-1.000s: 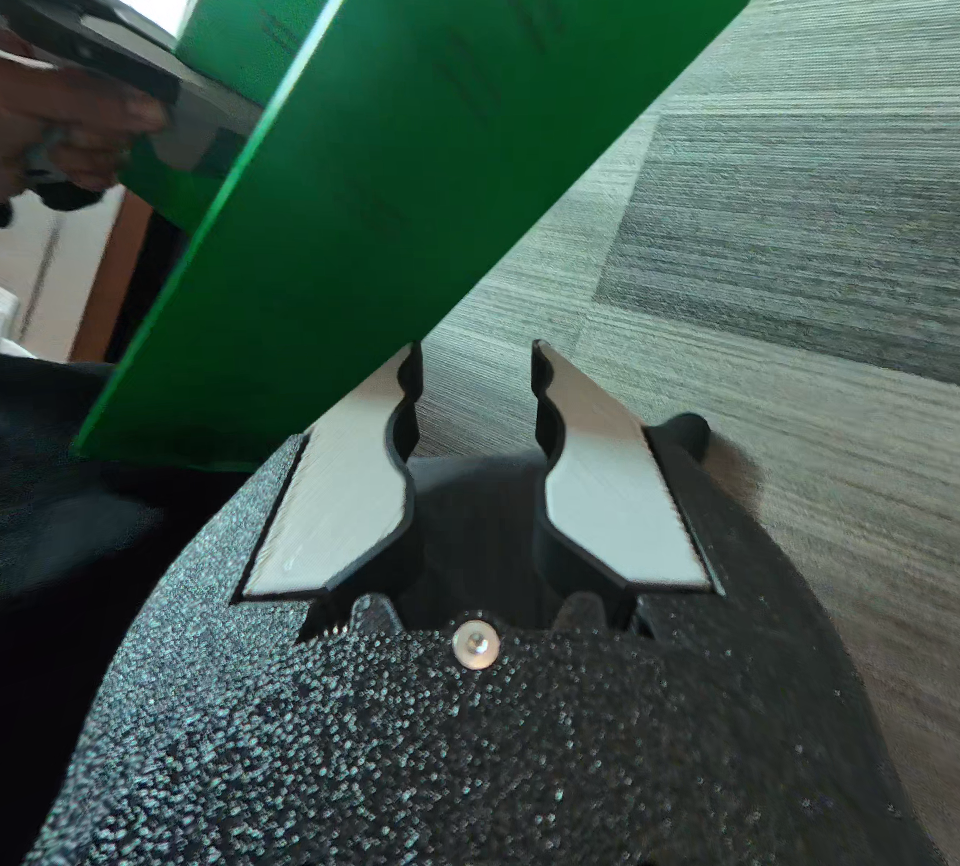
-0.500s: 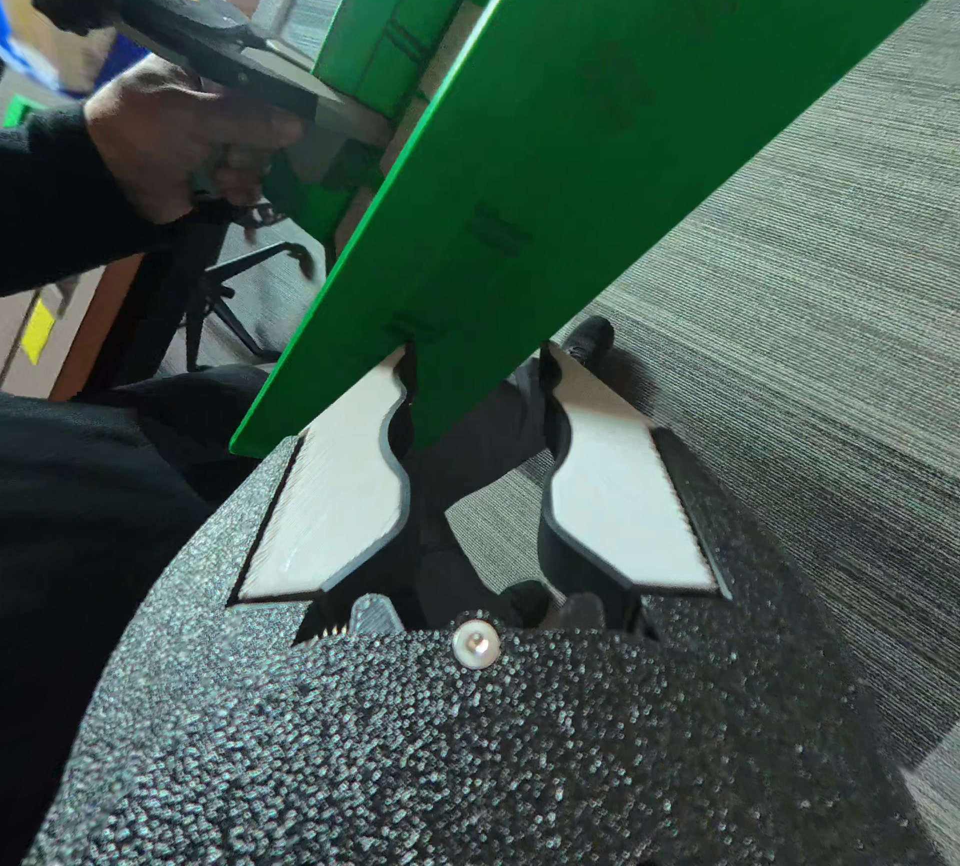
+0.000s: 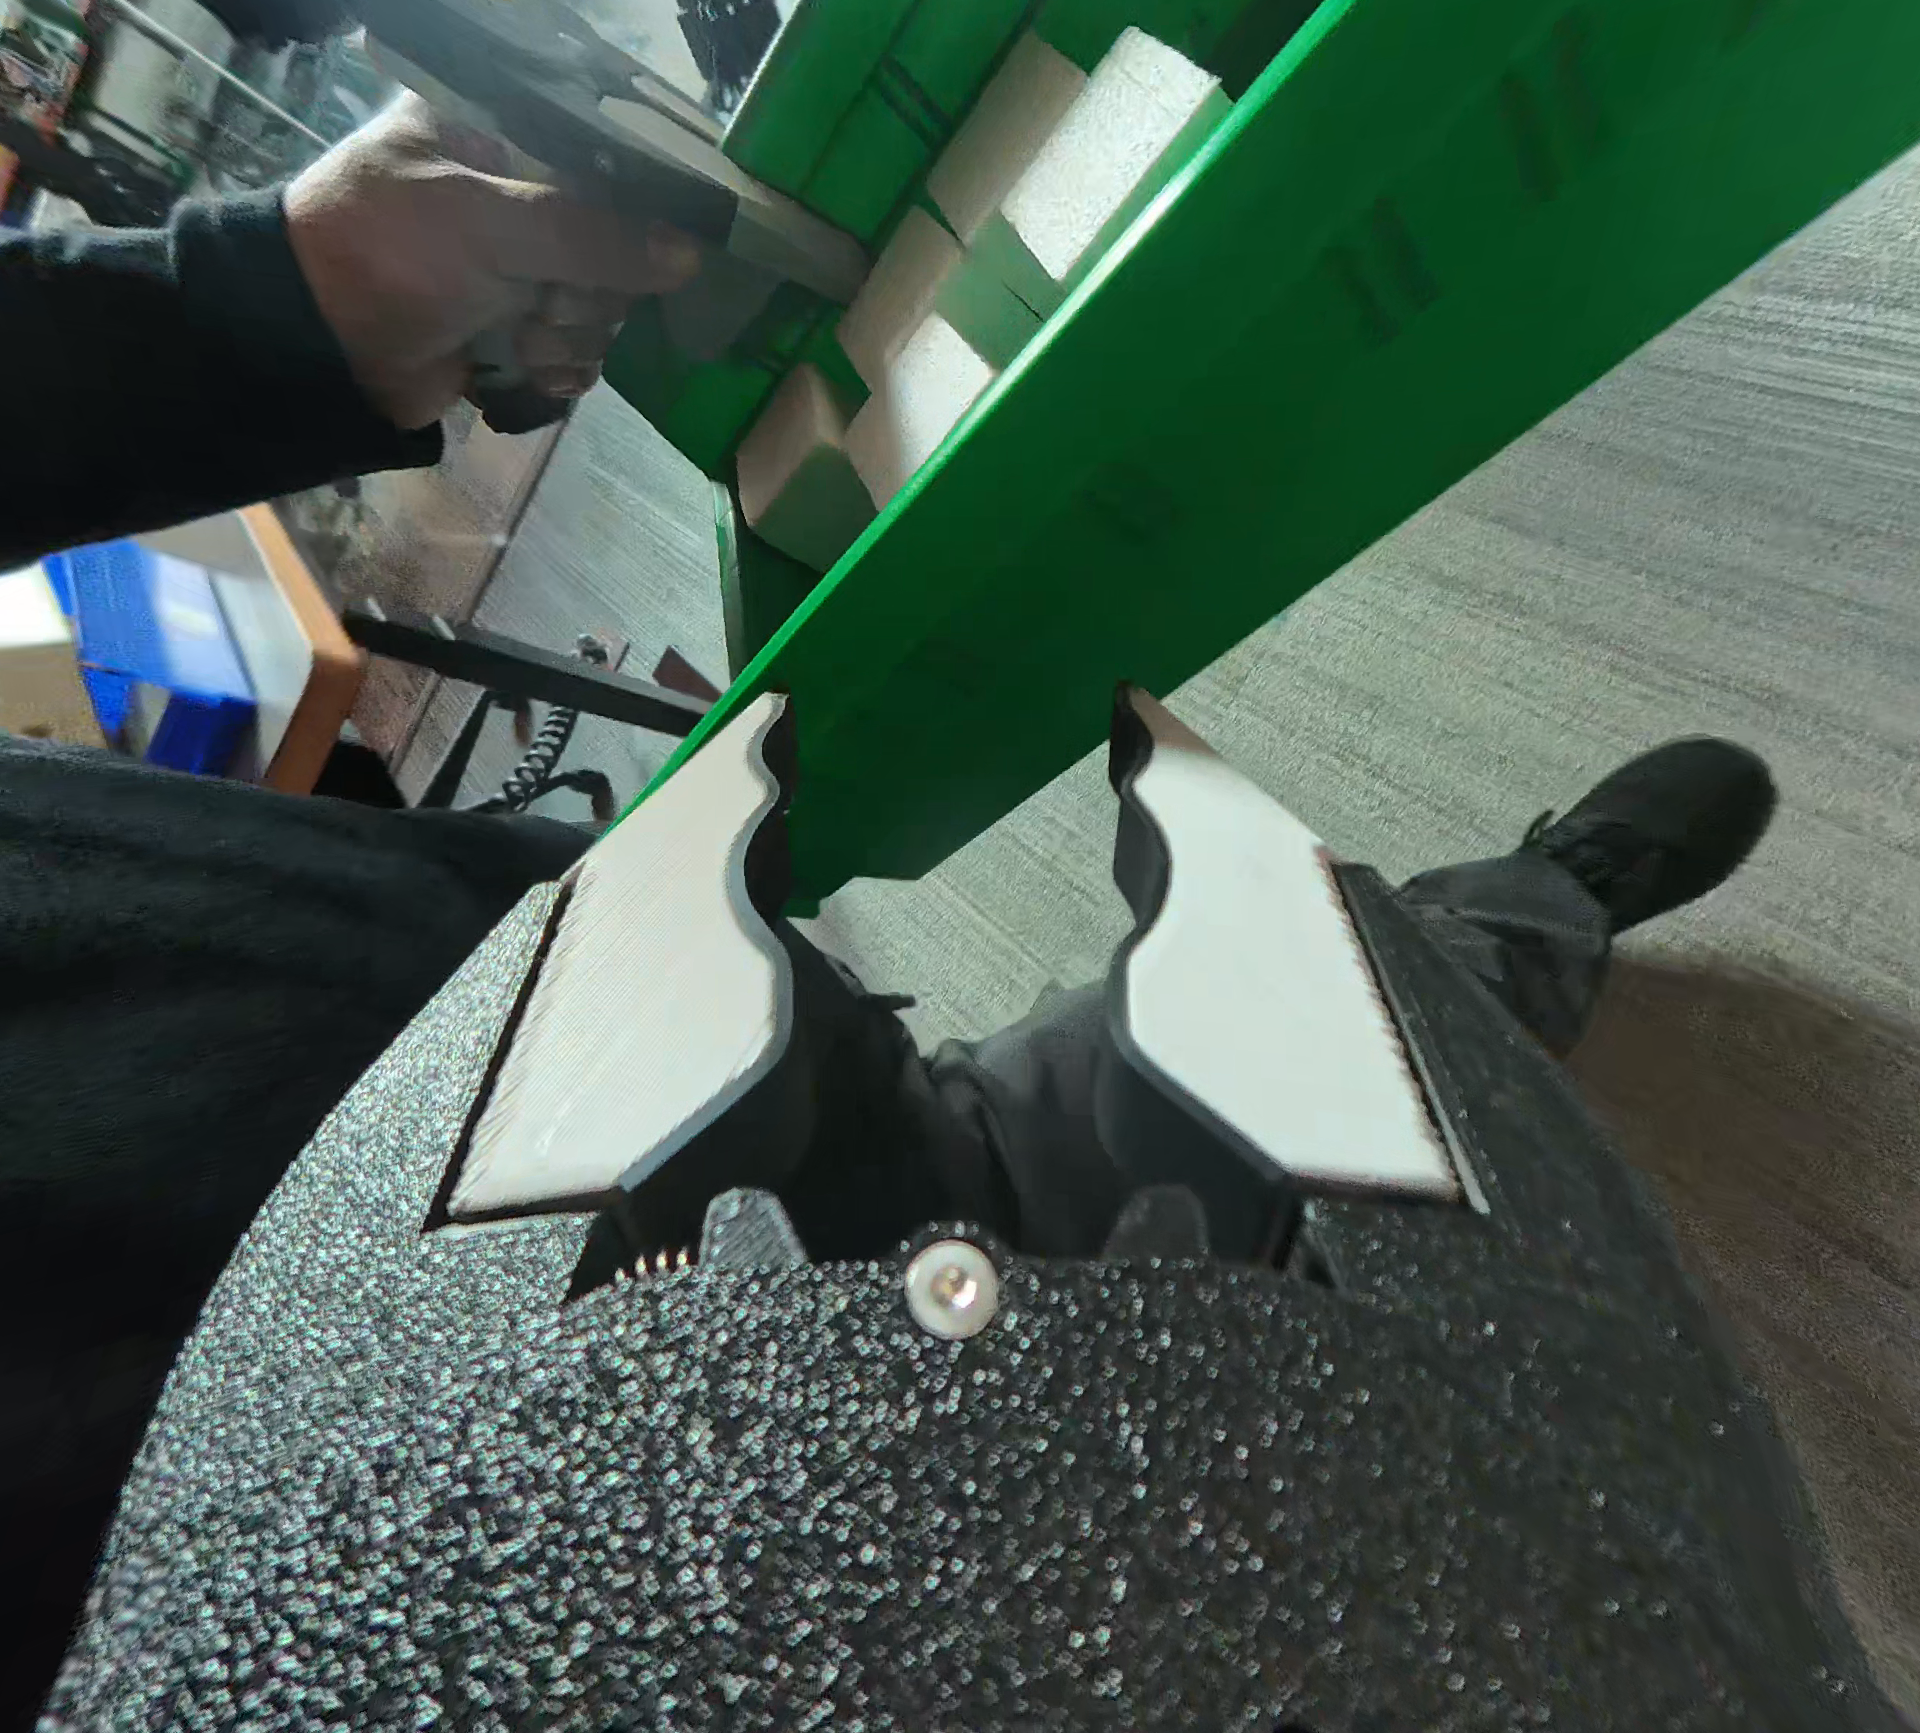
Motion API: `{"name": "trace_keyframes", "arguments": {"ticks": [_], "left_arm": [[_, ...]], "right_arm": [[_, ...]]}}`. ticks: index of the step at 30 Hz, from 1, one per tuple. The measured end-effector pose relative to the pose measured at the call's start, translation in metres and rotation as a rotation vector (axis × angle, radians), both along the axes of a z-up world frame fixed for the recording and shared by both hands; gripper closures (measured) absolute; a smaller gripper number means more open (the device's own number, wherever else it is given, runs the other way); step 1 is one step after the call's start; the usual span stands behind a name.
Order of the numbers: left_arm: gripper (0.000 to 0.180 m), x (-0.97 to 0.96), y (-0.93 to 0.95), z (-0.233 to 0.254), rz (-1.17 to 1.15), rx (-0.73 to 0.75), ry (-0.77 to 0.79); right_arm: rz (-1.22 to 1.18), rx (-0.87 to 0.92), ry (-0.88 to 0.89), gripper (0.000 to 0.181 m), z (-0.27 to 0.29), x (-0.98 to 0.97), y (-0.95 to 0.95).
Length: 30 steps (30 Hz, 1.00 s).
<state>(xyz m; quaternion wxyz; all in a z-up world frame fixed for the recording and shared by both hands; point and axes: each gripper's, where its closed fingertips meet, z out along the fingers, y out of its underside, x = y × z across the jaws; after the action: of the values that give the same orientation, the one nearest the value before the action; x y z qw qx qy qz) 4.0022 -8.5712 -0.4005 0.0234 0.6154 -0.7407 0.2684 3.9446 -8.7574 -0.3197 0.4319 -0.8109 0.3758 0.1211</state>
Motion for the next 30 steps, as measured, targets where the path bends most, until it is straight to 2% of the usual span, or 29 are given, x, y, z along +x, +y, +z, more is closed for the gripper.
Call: {"name": "trace_keyframes", "arguments": {"ticks": [3,5,8,11,13,15,17,21,27,30], "left_arm": [[0.179,0.113,0.026,0.009,0.1,0.068,-0.024],[0.179,0.189,0.037,0.025,0.121,0.11,-0.071],[0.179,0.299,0.05,0.054,0.192,0.108,-0.132],[0.178,0.398,0.062,0.067,0.227,0.075,-0.176],[0.178,0.463,0.074,0.062,0.254,0.037,-0.199],[0.178,0.526,0.092,0.049,0.269,0.019,-0.205],[0.178,0.589,0.11,0.033,0.27,-0.024,-0.2],[0.174,0.715,0.152,0.015,0.254,-0.072,-0.195],[0.175,0.887,0.215,0.042,0.196,-0.013,-0.219],[0.176,0.976,0.249,0.047,0.191,0.013,-0.228]], "right_arm": [[-0.016,-0.012,-0.029,0.123,-0.014,0.126,0.011],[0.002,0.022,-0.002,0.128,0.001,0.205,0.021],[0.051,-0.037,-0.071,0.131,0.026,0.321,0.032],[0.095,-0.07,-0.128,0.142,0.049,0.421,0.045],[0.115,-0.076,-0.175,0.138,0.056,0.485,0.055],[0.113,-0.053,-0.146,0.121,0.053,0.544,0.072],[0.105,-0.032,-0.118,0.12,0.045,0.602,0.096],[0.055,-0.174,-0.029,0.113,0.004,0.72,0.155],[-0.045,-0.384,-0.064,0.109,-0.006,0.905,0.236],[-0.093,-0.372,-0.064,0.108,-0.009,0.991,0.269]]}}
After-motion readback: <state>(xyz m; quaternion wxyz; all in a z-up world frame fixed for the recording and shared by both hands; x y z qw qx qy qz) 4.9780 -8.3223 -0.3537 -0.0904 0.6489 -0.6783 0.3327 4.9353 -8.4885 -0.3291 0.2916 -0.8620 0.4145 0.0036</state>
